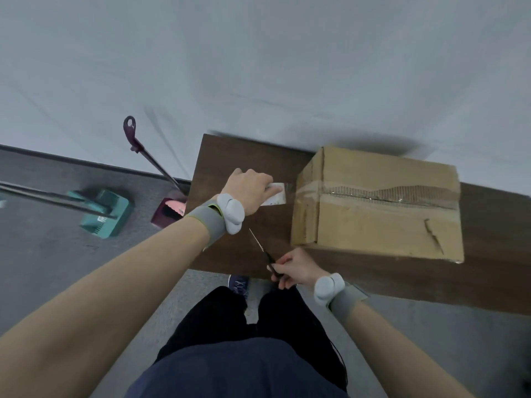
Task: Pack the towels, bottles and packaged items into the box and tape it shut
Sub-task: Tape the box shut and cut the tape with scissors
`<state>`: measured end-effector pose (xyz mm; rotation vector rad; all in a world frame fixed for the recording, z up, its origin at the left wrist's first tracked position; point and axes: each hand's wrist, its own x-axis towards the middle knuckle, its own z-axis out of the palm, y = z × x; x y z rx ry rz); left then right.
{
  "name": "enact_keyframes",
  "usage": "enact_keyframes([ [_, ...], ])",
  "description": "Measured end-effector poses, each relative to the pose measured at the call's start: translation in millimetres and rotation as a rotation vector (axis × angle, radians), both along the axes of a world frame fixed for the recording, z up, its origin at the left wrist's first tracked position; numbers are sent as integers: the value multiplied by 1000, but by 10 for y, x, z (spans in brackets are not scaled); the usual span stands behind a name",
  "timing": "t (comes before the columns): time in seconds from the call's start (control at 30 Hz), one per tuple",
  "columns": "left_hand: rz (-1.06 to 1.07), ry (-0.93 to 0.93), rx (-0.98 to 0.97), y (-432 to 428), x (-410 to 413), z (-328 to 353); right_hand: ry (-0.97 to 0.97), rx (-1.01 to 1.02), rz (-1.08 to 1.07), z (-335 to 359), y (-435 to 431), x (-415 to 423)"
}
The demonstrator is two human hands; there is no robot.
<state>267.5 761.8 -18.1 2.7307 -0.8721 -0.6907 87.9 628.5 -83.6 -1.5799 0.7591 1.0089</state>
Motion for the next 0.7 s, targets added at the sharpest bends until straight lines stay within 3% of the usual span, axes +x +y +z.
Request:
enact_keyframes([
  [0.37,-102,-9,11,-20,162,44,-83,25,-251,367,21,-115],
  [0.7,-114,34,-23,-15,320,51,-285,43,-384,670,163,-281],
])
